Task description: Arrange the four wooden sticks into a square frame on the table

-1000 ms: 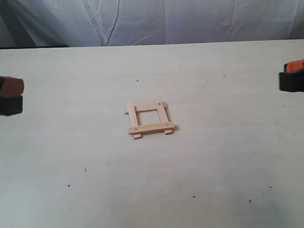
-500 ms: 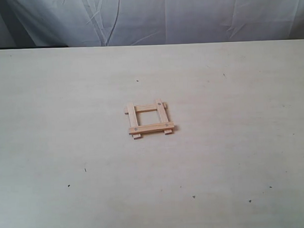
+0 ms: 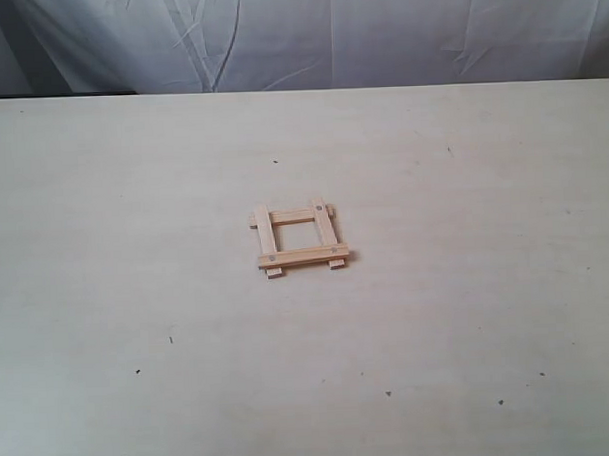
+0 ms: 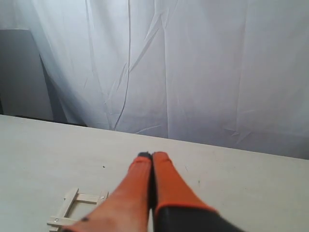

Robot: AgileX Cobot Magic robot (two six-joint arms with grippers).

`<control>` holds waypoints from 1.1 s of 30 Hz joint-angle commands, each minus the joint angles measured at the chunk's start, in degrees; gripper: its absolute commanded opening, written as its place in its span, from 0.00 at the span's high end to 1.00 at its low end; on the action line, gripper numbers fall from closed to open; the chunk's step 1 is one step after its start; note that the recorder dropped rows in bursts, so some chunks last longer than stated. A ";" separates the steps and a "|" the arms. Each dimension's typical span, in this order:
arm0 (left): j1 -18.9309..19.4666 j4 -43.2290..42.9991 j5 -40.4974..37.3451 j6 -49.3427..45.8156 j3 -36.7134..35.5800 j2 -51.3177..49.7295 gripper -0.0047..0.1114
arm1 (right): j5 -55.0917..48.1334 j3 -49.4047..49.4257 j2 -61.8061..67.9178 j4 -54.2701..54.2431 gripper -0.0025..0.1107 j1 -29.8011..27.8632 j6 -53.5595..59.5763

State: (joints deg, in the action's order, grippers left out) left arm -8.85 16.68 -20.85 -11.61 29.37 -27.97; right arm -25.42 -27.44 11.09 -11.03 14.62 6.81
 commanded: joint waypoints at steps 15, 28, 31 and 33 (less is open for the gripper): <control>-0.28 0.20 0.51 0.28 -0.35 0.27 0.96 | 3.32 16.05 -10.01 7.96 0.98 -10.61 -5.38; -0.28 0.20 0.51 0.28 -0.35 0.27 0.96 | 4.67 27.44 -11.09 6.22 0.98 -10.60 -5.90; -0.28 0.20 0.51 0.28 -0.35 0.27 0.96 | 4.67 27.44 -11.09 6.22 0.98 -10.60 -5.90; -0.28 0.20 0.51 0.28 -0.35 0.27 0.96 | 4.67 27.44 -11.09 6.22 0.98 -10.60 -5.90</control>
State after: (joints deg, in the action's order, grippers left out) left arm -8.85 16.68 -20.85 -11.61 29.37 -27.97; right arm -21.64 -0.09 0.40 -4.93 4.29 1.08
